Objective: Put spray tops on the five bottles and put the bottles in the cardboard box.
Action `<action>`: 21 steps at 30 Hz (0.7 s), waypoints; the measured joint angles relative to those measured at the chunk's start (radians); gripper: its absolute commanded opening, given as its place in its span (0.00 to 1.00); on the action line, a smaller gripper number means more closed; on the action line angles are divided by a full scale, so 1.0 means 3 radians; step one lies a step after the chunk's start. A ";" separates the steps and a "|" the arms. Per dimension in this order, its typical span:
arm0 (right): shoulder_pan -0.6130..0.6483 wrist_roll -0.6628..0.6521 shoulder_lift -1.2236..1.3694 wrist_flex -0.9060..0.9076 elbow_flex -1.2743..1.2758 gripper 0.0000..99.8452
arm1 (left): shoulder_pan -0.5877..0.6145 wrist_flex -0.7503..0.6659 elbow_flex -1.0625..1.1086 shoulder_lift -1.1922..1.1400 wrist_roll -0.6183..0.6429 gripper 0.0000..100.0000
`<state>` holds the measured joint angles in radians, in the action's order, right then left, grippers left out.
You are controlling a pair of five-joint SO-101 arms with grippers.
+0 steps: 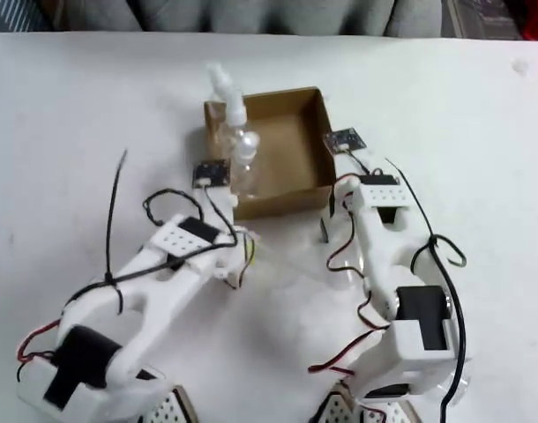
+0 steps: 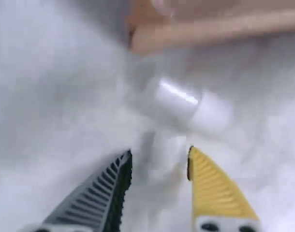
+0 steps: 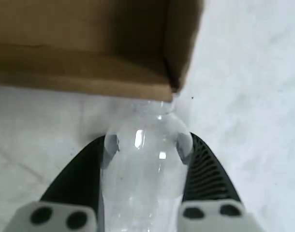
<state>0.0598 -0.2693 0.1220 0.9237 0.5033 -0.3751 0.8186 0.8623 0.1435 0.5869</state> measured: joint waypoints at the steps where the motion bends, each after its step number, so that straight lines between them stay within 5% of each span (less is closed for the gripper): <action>1: 0.0000 0.0000 0.0000 0.0000 0.0000 0.02 | 0.0010 0.0026 0.0005 -0.0051 -0.0010 0.17; 7: 0.0000 0.0000 0.0000 0.0000 0.0000 0.02 | -0.0005 0.0031 -0.0087 -0.0240 -0.0020 0.15; 11: 0.0000 0.0000 0.0000 0.0000 0.0000 0.02 | -0.0015 0.0031 -0.0087 -0.0235 -0.0026 0.01; 21: 0.0000 0.0000 0.0000 0.0000 0.0000 0.02 | -0.0026 -0.0020 0.0005 -0.0077 -0.0148 0.02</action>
<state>0.0598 -0.2693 0.1220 0.9237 0.5033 -0.3828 0.8124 0.8638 0.1204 0.5424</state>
